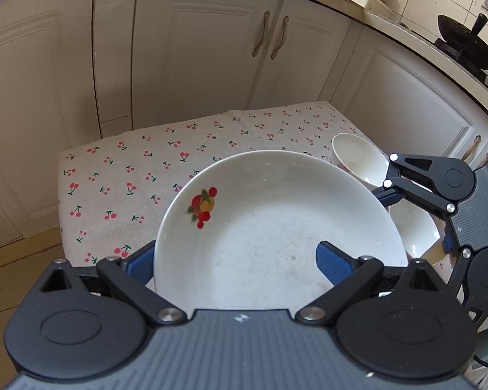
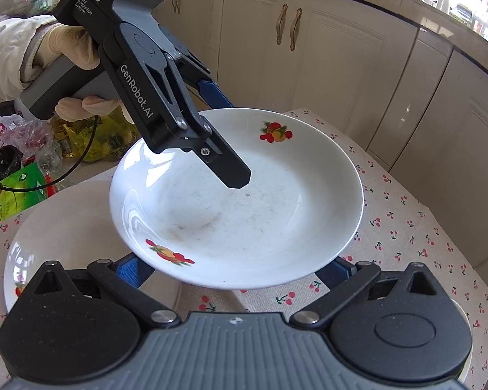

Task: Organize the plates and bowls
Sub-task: 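Carry the plate over the plate stack and lower it on top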

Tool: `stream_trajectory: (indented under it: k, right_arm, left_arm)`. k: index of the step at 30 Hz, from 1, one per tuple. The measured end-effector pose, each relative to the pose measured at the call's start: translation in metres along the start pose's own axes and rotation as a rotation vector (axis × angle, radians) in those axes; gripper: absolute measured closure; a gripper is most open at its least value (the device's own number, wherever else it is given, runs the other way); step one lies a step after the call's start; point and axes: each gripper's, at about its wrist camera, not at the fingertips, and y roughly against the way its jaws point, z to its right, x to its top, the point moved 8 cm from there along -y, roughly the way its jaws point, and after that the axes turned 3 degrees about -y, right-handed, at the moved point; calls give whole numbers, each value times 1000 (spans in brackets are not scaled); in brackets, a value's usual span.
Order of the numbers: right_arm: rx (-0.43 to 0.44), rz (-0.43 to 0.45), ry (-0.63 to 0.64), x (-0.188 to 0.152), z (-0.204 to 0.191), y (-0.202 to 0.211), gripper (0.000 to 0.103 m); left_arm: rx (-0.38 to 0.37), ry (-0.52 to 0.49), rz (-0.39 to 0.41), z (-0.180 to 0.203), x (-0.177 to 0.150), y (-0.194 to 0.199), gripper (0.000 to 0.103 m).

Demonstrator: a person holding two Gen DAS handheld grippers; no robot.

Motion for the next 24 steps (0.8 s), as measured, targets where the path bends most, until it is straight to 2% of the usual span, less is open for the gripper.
stream_trajectory:
  k: [12, 24]
  right_arm:
    - [10, 40, -29, -21, -56, 41, 0]
    - [34, 24, -60, -53, -99, 50, 0]
  left_arm:
    - [20, -3, 11, 42, -41, 44, 5]
    - [18, 8, -13, 71, -84, 51, 5]
